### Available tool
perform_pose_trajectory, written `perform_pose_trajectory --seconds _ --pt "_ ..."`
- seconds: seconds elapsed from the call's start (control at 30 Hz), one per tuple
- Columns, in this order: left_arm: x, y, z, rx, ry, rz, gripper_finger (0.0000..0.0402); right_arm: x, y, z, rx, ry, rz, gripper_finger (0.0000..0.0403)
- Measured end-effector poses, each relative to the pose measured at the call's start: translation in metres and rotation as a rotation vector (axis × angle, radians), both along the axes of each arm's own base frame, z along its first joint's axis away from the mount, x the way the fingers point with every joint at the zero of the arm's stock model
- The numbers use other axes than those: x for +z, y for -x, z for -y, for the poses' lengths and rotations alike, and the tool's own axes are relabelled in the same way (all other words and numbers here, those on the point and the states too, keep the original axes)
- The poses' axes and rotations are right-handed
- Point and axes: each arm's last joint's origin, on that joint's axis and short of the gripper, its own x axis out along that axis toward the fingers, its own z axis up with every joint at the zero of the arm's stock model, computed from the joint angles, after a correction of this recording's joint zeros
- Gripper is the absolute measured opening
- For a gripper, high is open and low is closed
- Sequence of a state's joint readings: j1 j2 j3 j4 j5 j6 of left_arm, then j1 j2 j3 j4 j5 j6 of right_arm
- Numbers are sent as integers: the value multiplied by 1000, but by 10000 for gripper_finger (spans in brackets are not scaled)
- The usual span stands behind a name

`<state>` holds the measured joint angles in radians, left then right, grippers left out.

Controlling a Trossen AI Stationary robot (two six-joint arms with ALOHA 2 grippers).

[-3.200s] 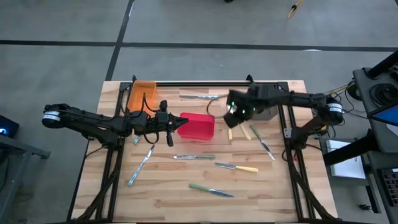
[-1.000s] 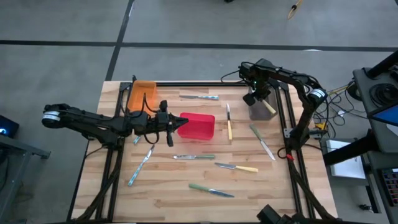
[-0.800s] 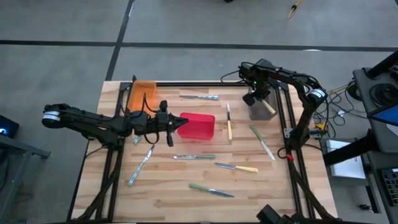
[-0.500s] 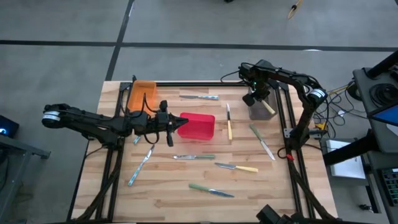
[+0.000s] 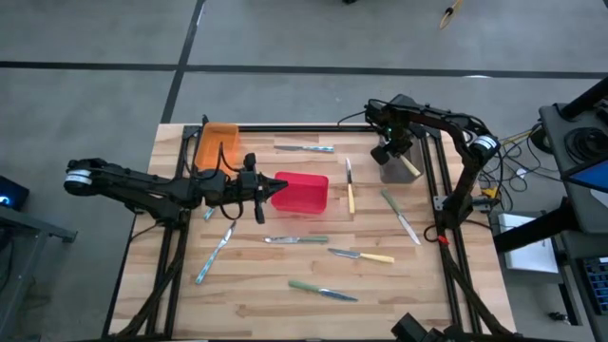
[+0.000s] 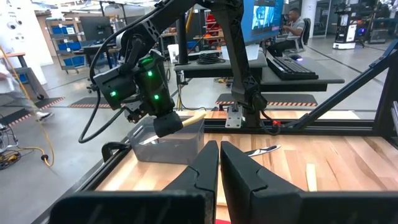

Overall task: Sort silverware by color (type)
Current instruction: Put the bottom right yellow table knife into the black bin, then put the bottom white patterned table knife into the red bin

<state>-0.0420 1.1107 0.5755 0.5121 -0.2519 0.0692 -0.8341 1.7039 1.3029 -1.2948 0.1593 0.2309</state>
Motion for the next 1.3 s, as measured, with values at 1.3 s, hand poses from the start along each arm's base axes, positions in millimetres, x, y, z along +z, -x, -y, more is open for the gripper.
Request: perform_pose_trajectory --seconds 1.3 --pt "0 0 0 0 5 -3 0 22 4 -5 5 29 30 77"
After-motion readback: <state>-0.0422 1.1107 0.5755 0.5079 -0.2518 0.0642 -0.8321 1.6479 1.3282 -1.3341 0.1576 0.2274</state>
